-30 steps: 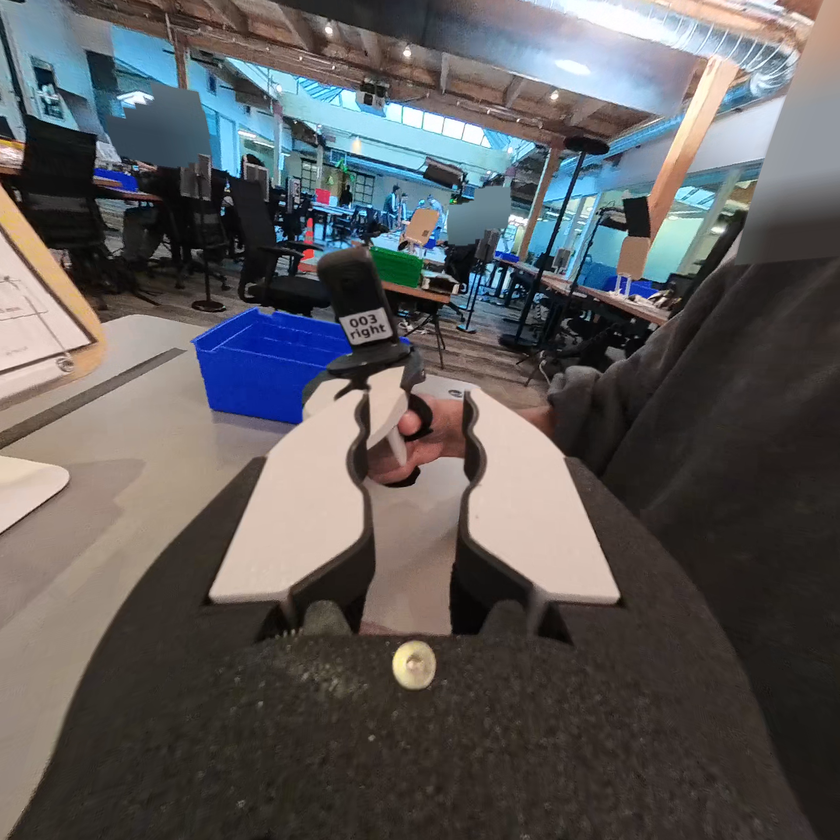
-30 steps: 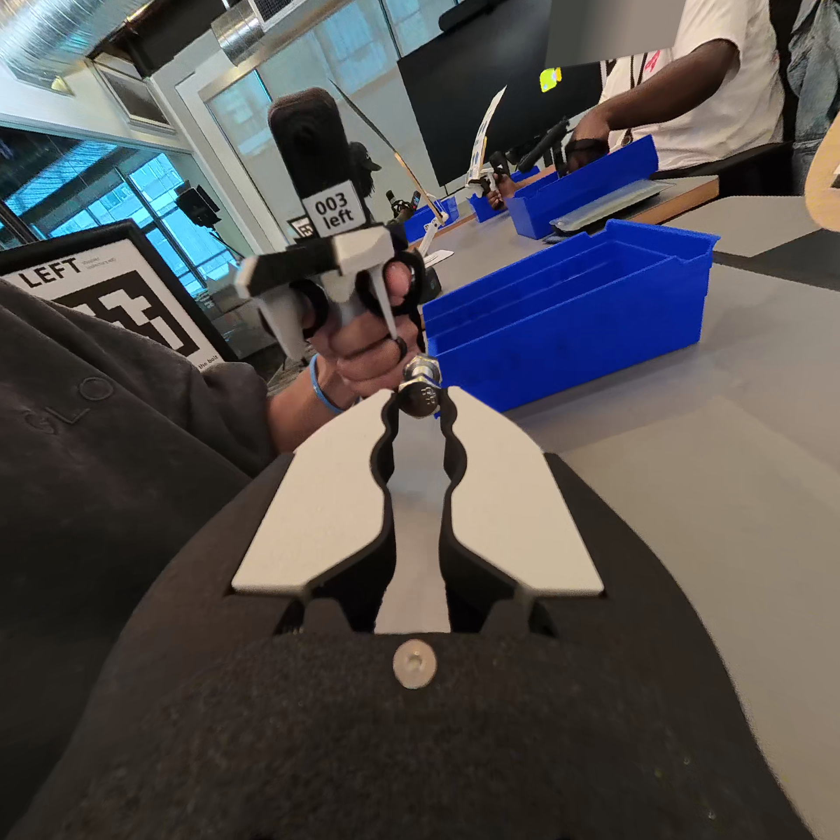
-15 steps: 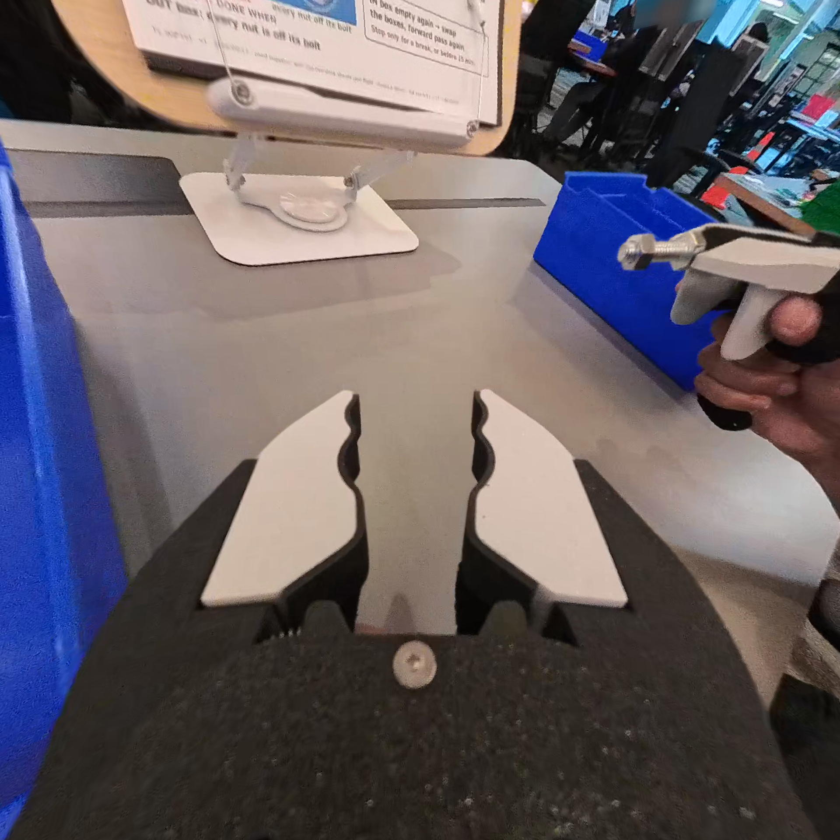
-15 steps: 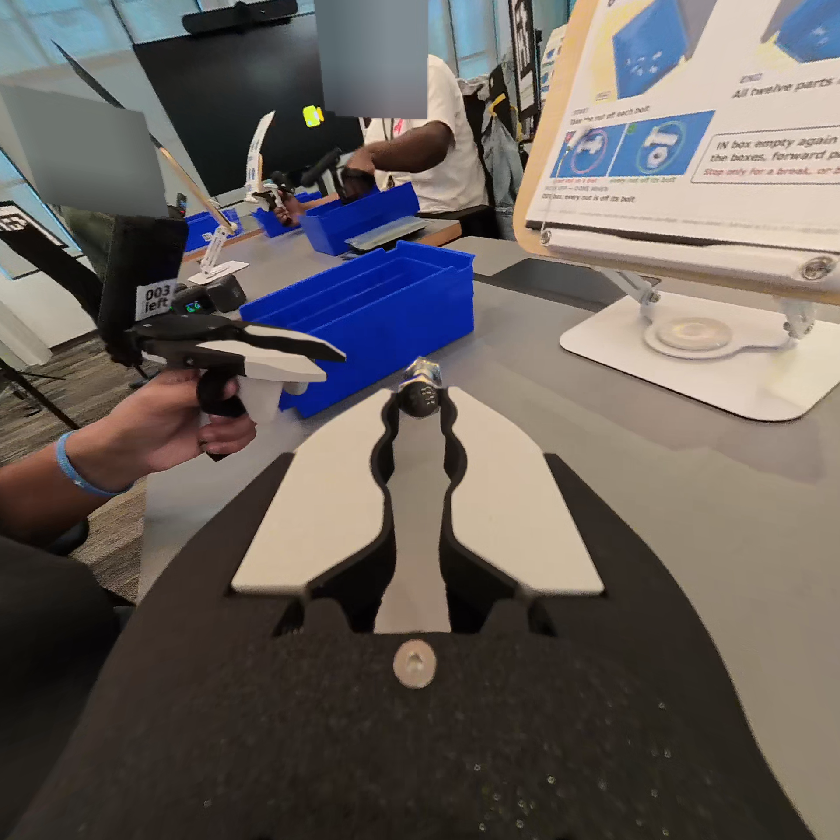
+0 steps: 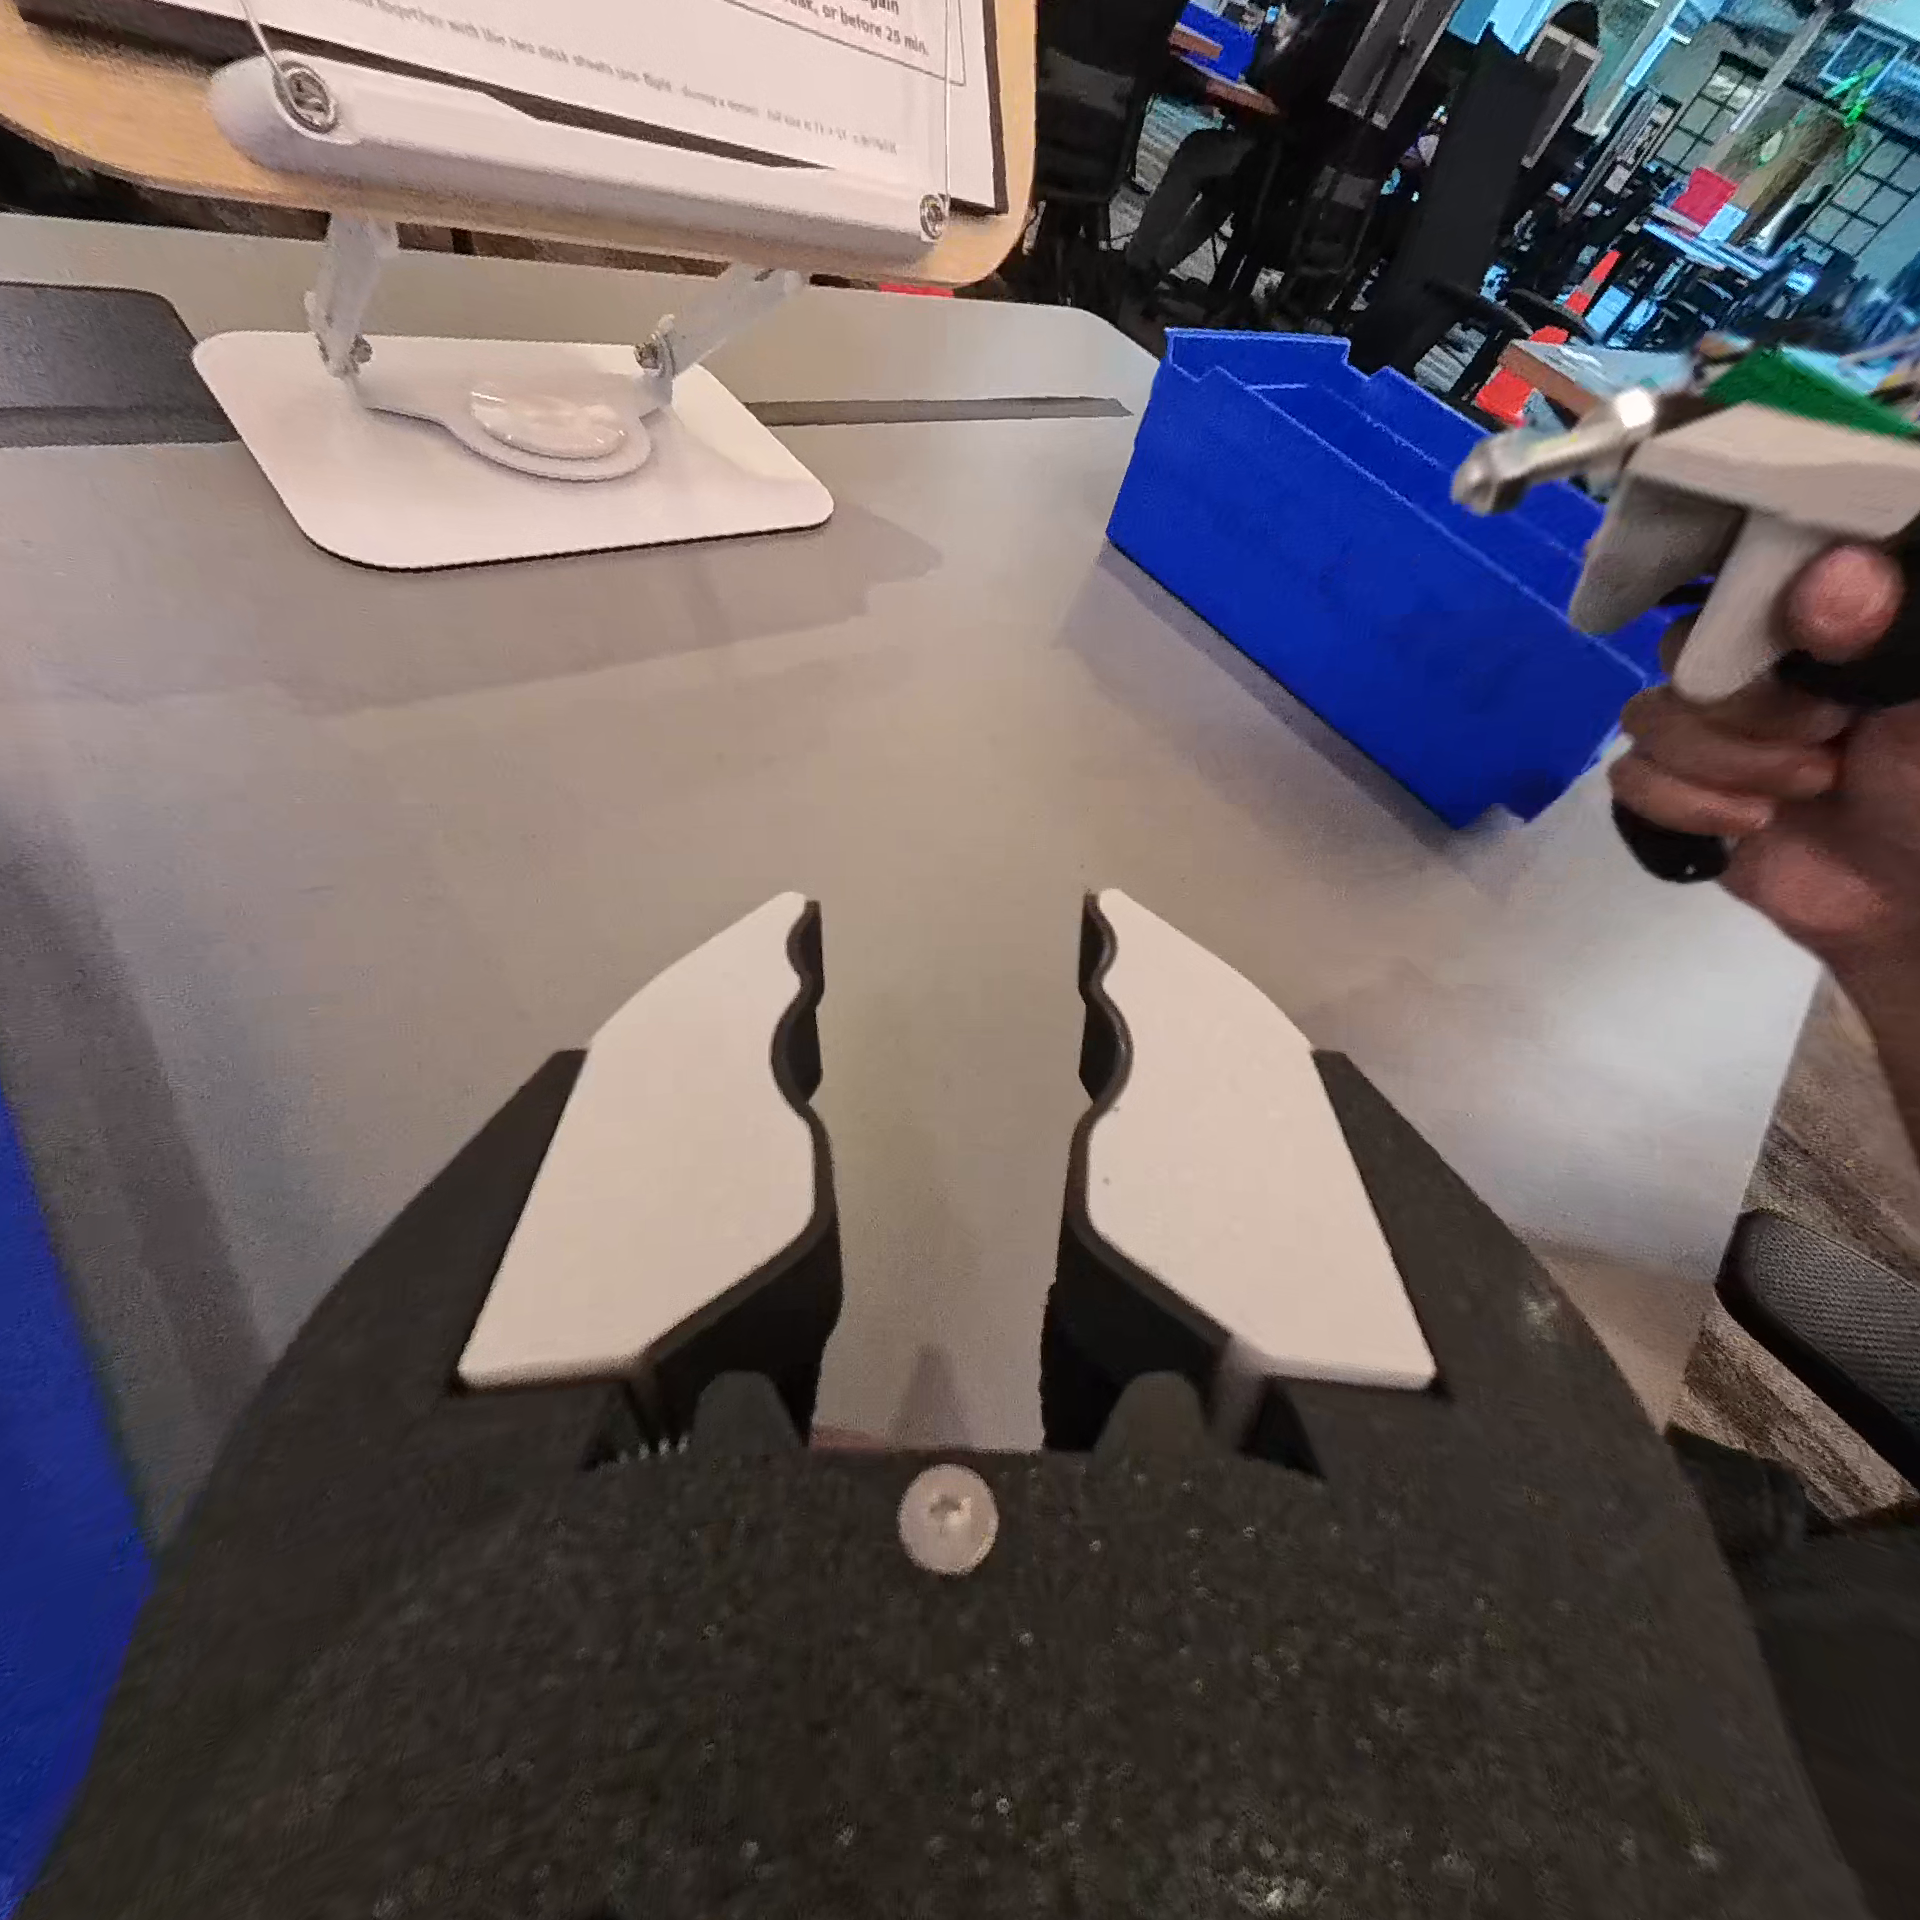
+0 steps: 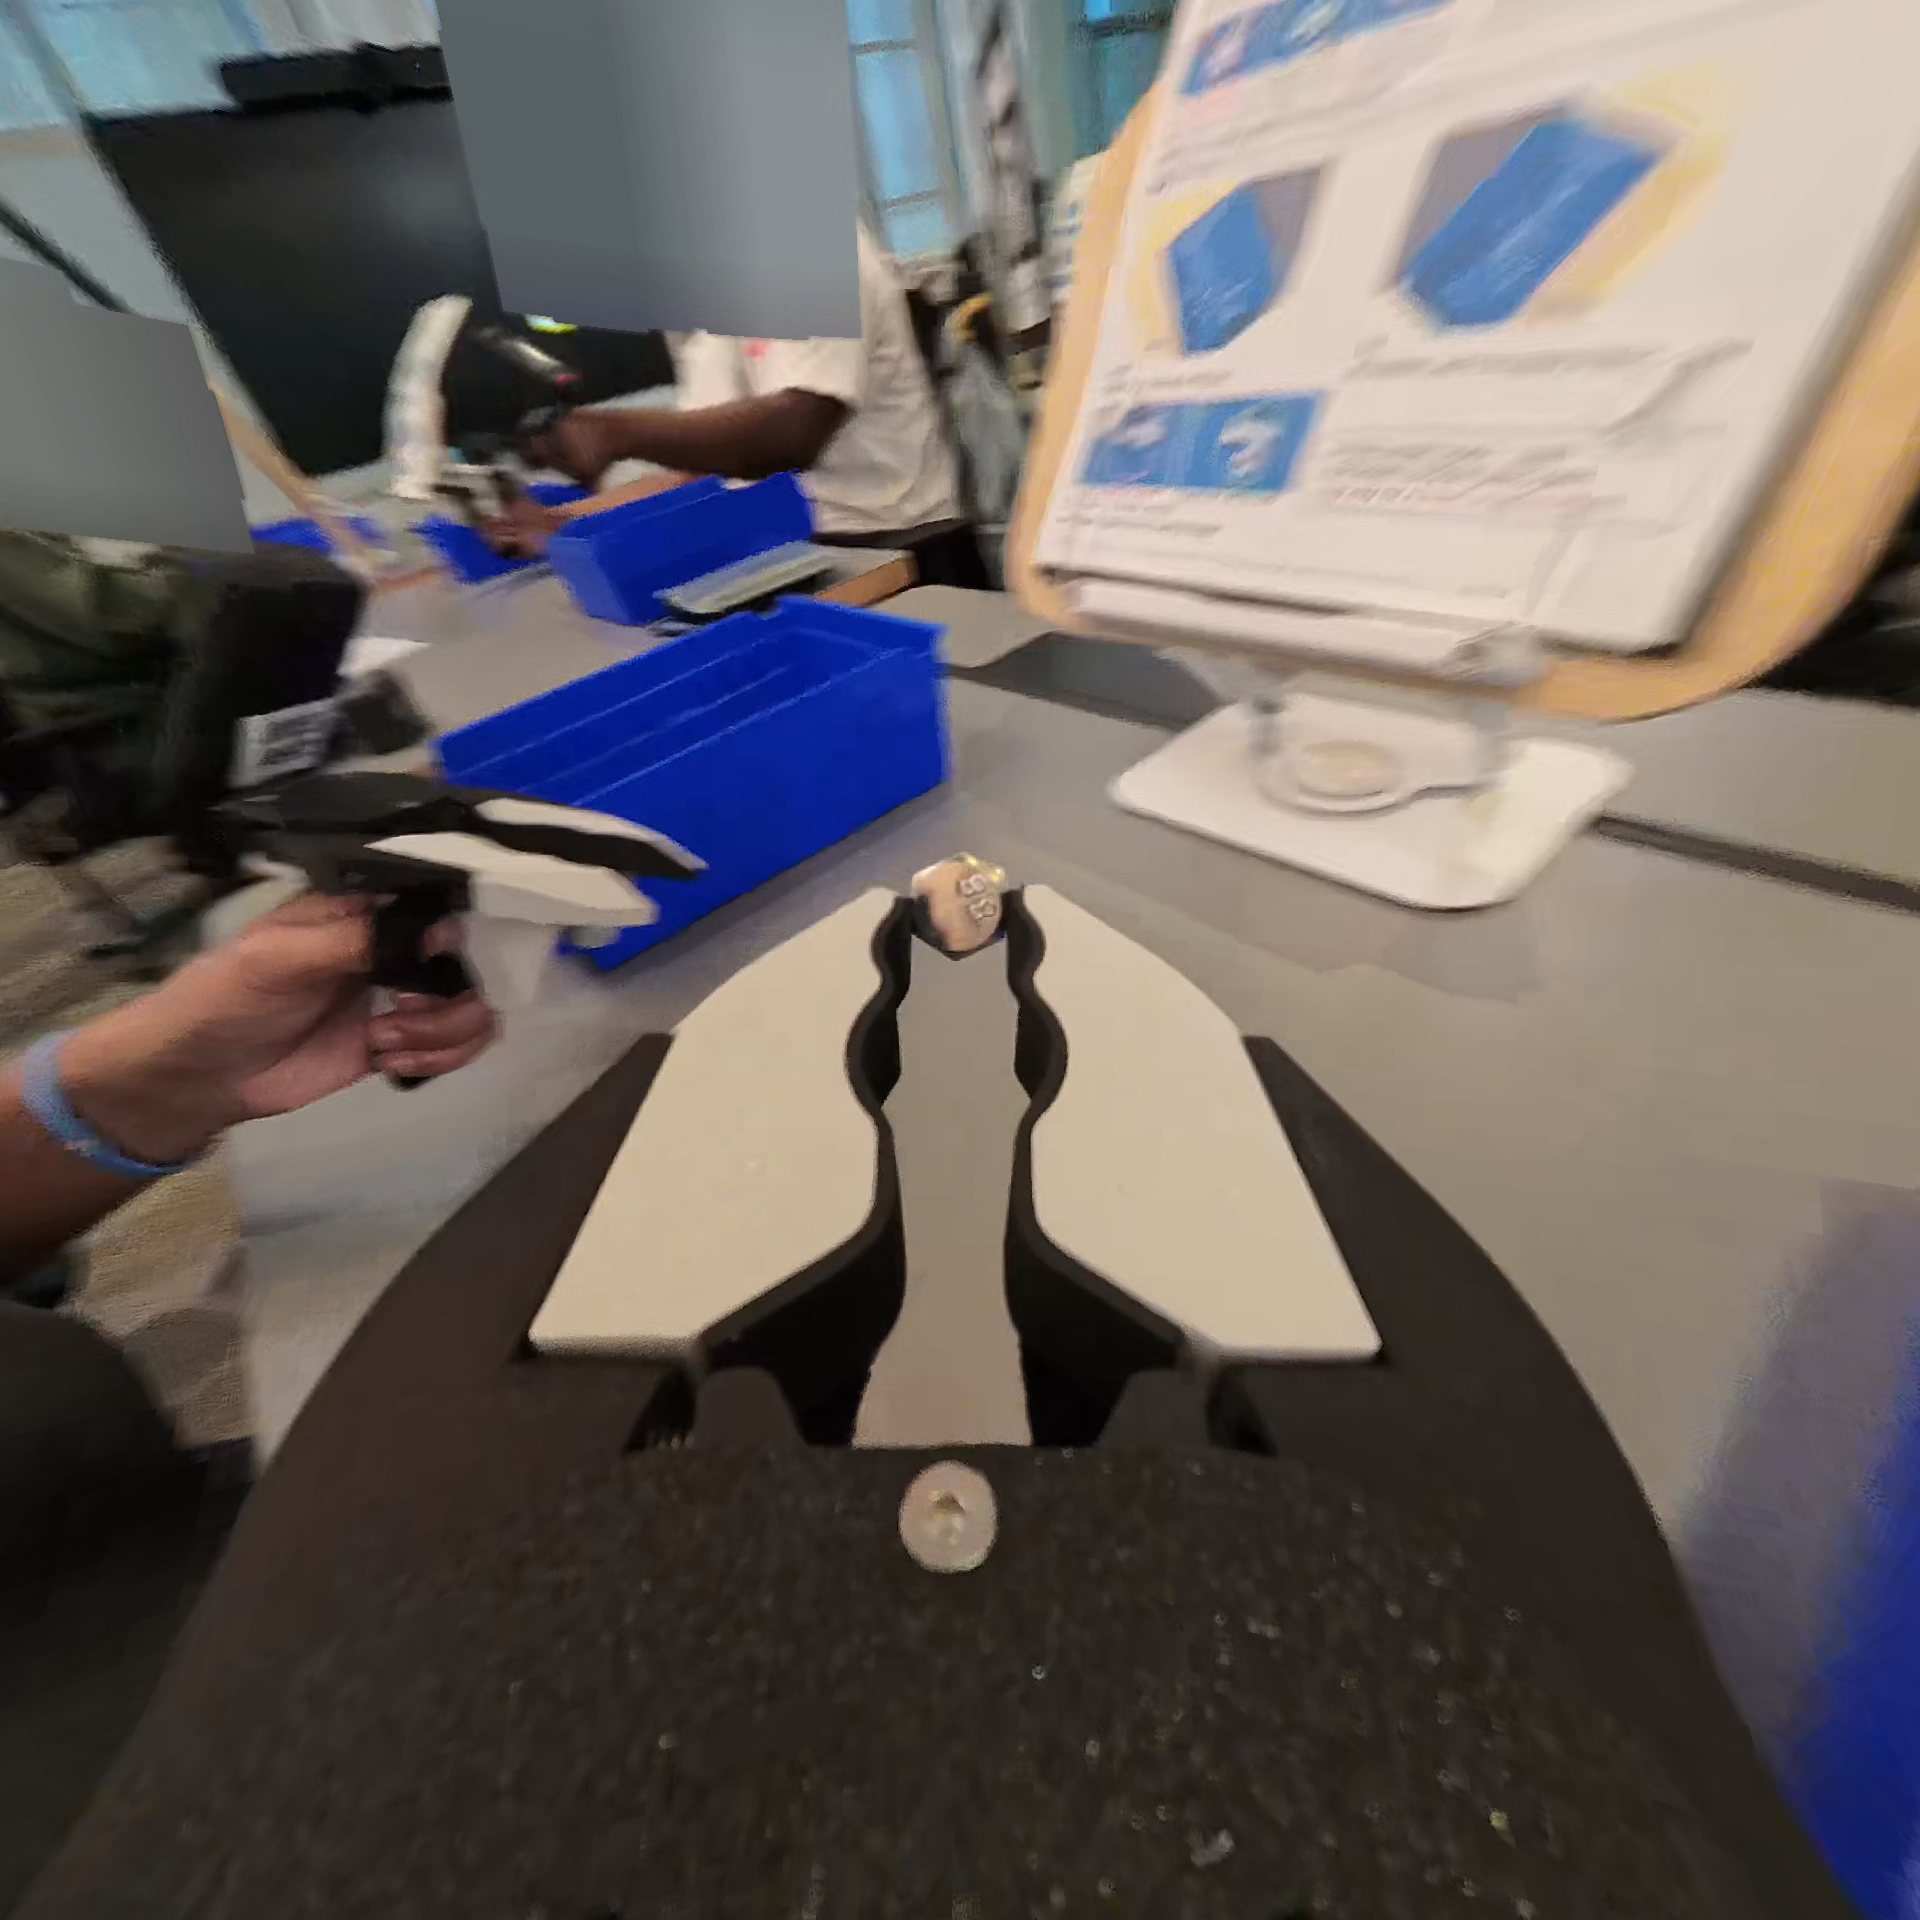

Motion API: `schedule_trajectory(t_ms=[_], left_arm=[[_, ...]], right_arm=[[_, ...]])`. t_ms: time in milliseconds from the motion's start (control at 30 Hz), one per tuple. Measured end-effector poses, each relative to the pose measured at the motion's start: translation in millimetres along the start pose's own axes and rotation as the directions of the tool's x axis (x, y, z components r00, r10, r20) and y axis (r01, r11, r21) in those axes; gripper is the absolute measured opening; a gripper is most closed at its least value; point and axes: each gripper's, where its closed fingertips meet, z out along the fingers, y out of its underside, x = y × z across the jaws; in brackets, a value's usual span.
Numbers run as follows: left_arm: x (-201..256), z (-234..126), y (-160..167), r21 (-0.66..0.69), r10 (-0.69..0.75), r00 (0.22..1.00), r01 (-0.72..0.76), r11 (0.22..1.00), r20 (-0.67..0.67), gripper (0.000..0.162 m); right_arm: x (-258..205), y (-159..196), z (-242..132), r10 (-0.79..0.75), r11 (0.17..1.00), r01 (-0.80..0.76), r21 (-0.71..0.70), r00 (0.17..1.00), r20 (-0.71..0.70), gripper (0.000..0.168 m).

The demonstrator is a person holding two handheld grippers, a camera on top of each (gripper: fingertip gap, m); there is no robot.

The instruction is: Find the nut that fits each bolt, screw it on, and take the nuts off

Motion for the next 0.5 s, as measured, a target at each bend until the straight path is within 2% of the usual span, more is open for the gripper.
schedule_trajectory(t_ms=[67, 133, 233, 367, 500], left_arm=[[3.1, -0.2, -0.2, -0.007, 0.004, 1.0, -0.005, 1.0, -0.013, 0.047], [5.6, -1.2, -1.8, -0.008, 0.008, 1.0, -0.008, 1.0, -0.026, 0.047], [6.8, -1.7, -3.6, -0.006, 0.0, 0.999, 0.0, 1.0, -0.04, 0.047], [6.2, -0.9, 0.3, -0.024, -0.007, 0.999, 0.006, 1.0, -0.047, 0.047], [6.5, -1.6, 0.4, -0.029, -0.001, 0.999, -0.001, 1.0, -0.04, 0.047]], right_arm=[[46.4, -28.9, -41.3, -0.054, 0.998, 0.058, 0.015, 0.979, -0.197, 0.018], [102.1, -46.7, -82.8, -0.018, 1.0, 0.018, -0.005, 0.938, -0.346, 0.018], [191.2, -12.4, -110.2, -0.066, 0.965, -0.071, -0.253, 0.866, -0.495, 0.018], [244.5, 53.8, -89.4, 0.004, 0.869, -0.228, -0.439, 0.89, -0.455, 0.018], [256.5, 84.6, -58.6, -0.004, 0.822, -0.232, -0.52, 0.911, -0.413, 0.018]])
